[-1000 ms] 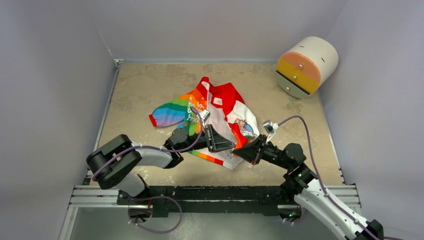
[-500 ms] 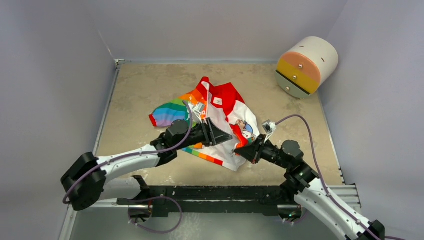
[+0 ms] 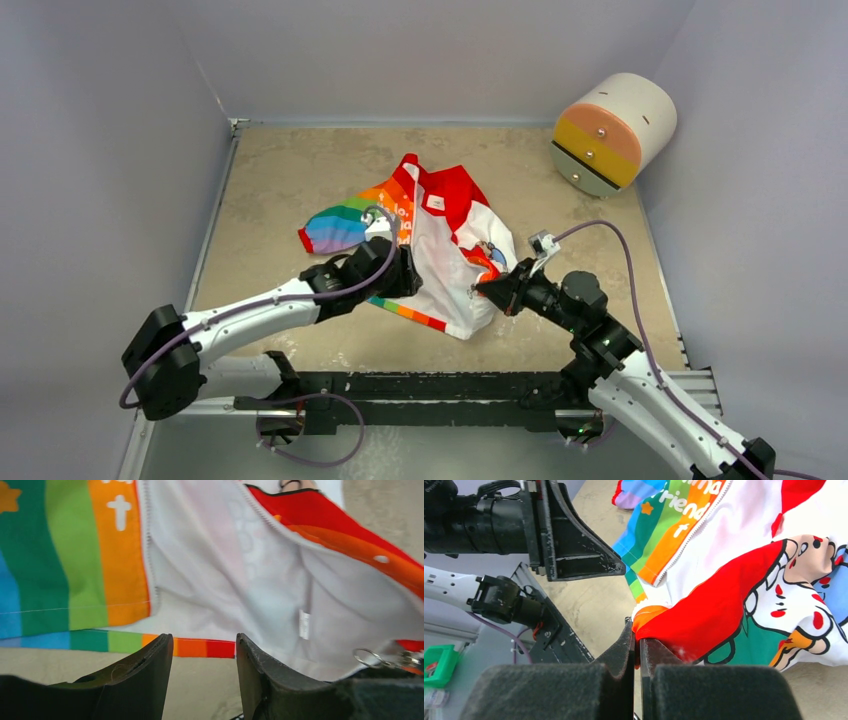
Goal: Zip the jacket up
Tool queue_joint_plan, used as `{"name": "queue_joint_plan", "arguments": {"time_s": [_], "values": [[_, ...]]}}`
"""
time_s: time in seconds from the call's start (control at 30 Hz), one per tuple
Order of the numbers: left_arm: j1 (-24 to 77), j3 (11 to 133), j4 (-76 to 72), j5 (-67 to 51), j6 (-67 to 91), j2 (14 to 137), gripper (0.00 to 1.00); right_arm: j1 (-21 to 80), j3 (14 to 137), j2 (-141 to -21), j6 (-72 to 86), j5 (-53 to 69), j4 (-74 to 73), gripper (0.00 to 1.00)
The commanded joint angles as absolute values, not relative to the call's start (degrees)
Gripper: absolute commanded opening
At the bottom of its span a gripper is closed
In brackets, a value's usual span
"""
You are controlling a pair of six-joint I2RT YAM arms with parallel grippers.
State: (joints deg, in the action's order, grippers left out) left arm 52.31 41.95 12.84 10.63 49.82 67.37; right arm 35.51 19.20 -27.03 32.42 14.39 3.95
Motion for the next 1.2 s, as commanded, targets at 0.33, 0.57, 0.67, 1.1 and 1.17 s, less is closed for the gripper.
{"name": "queue_joint_plan", "arguments": {"time_s": [0.33,0.57,0.67,1.1,1.17], "values": [[52.9,53.9,26.1,23.0,42.8,85.1,0.47,35.2,20.6,-23.4,30.4,12.5,1.2,0.0],[53.6,57.4,27.9,25.3,41.2,91.0,0.47,35.3,19.8,-20.8,31.4,12.7,0.6,0.0],[53.9,59.2,29.2,26.4,40.6,93.7,0.47,35.2,19.7,-20.7,31.4,13.1,0.6,0.0],[55.2,63.6,33.6,30.5,39.4,100.2,0.46,35.3,19.6,-19.9,31.5,13.4,0.5,0.0],[55.4,63.6,33.7,30.5,39.4,100.6,0.44,35.3,19.6,-19.9,31.5,13.4,0.6,0.0]]}}
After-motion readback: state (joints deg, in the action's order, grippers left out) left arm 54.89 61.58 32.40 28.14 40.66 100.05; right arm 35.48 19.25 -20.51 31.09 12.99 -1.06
